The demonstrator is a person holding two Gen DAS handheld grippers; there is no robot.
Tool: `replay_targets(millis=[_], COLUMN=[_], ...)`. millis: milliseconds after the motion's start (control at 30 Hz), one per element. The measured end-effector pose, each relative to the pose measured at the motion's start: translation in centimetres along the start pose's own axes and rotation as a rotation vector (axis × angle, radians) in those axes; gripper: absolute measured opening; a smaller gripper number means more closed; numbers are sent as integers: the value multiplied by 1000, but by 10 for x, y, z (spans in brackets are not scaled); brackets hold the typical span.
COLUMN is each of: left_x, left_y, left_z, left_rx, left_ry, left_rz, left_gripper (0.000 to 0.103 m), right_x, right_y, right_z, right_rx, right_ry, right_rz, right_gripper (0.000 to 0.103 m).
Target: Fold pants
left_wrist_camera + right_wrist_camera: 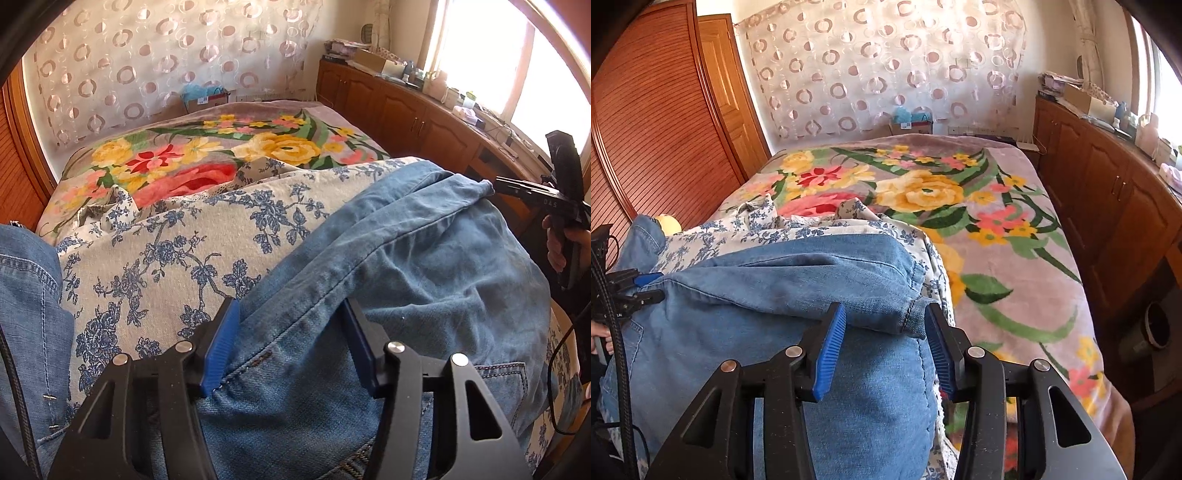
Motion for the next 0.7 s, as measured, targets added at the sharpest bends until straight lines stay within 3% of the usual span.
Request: replay_targets(millis=[167,300,467,533,700], left_x=[1,1,1,1,-1], left_y=[3,3,3,3,3], left_z=[2,2,3,2,0], left_rx=[13,19,21,29,46], left_ry=[5,7,6,-1,-8], left_rz=[-16,-21,-23,-25,-30], left_gripper=[55,55,55,48,28], right_x=[-3,-1,-8,-9,-23], right_y=[-11,-16,-16,-14,-6], right_z=[14,24,24,25,19], right_rx=[27,3,-25,-23,-15], right_ry=[25,73,58,53,-10], right_rz=[29,77,77,61,-19], right_gripper=[46,46,45,22,16])
Point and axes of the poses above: each gripper's, at about its wrist camera, not at the fingertips, and z roughly the way its jaws point, y to its left, x to its underside, the point moved 3 cm from there along z, roughly the way its jaws point, and after that the axes turned 8 degrees about z, right-handed, at the moved point
